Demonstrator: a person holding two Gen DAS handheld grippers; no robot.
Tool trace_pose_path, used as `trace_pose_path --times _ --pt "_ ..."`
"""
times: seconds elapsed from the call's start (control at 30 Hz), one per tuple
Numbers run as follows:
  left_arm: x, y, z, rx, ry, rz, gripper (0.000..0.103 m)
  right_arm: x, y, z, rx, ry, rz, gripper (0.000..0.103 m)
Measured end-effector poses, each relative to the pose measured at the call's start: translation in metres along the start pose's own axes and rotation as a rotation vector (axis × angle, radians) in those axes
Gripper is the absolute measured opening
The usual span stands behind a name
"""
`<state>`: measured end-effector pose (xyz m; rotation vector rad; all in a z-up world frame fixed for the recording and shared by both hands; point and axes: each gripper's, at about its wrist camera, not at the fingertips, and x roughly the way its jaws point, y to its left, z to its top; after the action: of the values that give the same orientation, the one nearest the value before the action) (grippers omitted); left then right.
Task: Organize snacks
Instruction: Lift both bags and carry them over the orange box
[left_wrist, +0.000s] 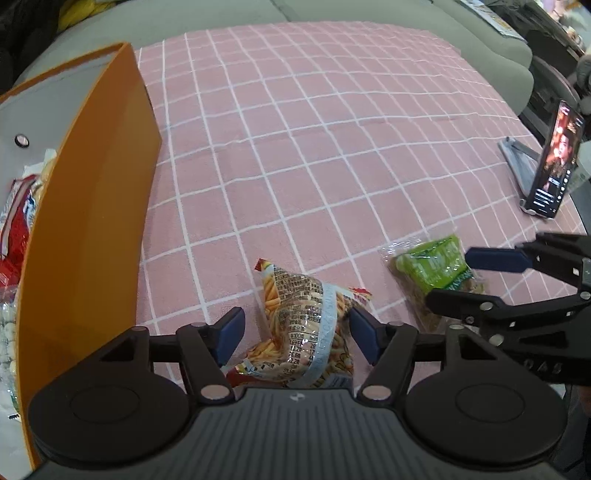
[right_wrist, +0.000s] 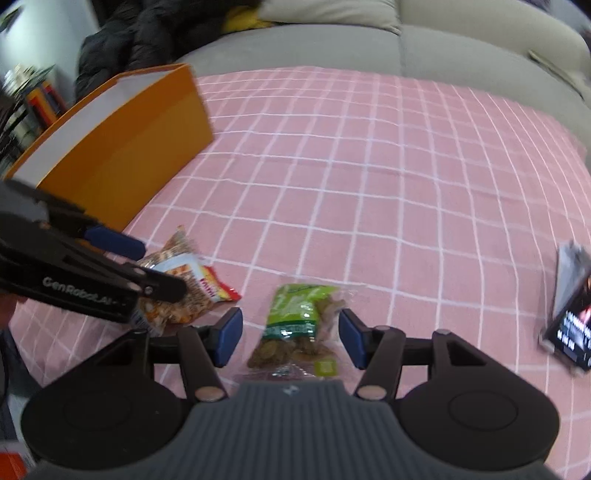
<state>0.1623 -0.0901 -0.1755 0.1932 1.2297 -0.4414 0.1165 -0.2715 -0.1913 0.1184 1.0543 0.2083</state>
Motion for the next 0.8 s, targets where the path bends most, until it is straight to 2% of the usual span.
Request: trace_pose_path --times 0.07,0.17,0.27,0.5,0.6,0.67,0.8 --pt "0.006 0.002 0.001 -0.013 0.033 -0.009 0.075 0.005 -0.008 0.000 0.064 0.028 0.011 0.046" --pt "0.013 0.005 0.002 -0.040 0.065 -0.021 0.067 0.008 -0.016 -0.002 0.121 0.052 0.041 0.044" --pt "0.016 0.005 0.002 -0.061 0.075 -0.035 0.059 0.014 -0.016 -0.005 0.124 0.078 0.051 0.041" --pt "0.020 -0.001 0.003 -0.056 0.088 -0.006 0.055 0.015 -0.004 -0.009 0.092 0.077 0.030 0.037" --pt "0.022 -0.011 0.002 -0.020 0.081 0.035 0.053 0.017 0.001 -0.008 0.070 0.081 0.017 0.035" --pt "0.021 -0.020 0.001 0.016 0.061 0.063 0.047 0.020 0.006 -0.006 0.064 0.085 0.005 0.031" --pt "0.012 -0.025 0.000 0.016 0.021 0.078 0.041 0.020 0.014 -0.005 0.055 0.084 -0.013 0.030"
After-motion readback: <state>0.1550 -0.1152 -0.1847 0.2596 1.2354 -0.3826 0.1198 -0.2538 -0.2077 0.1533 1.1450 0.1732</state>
